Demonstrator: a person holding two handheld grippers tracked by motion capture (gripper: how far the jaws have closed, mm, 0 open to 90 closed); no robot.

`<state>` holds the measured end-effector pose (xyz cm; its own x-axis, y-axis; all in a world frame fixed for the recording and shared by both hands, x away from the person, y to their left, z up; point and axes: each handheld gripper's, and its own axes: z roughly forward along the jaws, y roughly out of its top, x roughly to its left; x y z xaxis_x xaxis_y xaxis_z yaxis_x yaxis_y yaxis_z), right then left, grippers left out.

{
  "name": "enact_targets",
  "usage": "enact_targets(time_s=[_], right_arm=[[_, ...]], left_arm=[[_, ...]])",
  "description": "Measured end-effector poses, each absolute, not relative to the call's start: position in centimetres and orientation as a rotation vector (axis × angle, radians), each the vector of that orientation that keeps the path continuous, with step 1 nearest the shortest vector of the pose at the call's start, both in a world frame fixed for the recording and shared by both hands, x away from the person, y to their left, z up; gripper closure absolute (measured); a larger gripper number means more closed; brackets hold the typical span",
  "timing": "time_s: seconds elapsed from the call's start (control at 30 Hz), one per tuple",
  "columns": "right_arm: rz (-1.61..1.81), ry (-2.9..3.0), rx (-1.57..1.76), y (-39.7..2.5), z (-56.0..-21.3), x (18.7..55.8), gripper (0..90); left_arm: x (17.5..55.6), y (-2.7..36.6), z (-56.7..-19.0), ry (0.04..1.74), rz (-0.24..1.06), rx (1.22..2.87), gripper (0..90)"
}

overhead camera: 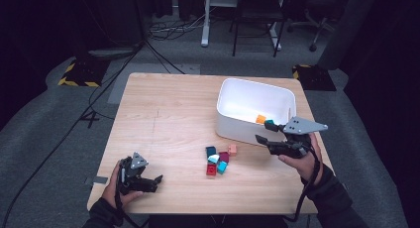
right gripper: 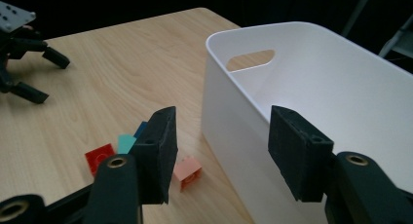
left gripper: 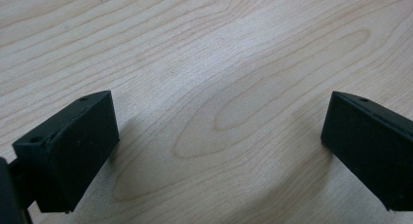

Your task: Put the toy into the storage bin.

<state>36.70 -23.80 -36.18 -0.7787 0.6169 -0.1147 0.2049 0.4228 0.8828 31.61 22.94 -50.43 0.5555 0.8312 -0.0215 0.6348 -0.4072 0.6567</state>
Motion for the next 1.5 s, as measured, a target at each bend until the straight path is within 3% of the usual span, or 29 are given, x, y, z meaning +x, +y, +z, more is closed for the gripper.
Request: enact_targets(time_s=[0.6,1.23,1.5], right_arm=[[1.228,2.420,0.665,-19.7,-43.2,37.1,44.9],[1.124,2.475,0.772,-17.1,-47.1,39.6,44.6],[1.109,2.482,0.845,-16.9,-48.4,40.8,54.1]], left_arm=[[31.6,22.9,-50.4,1.172,0.412,2.173,0.5],[31.6,22.9,-50.4,1.172,0.413,2.172,0.5],[31.6,22.9,-50.4,1.174,0.413,2.173,0.5]])
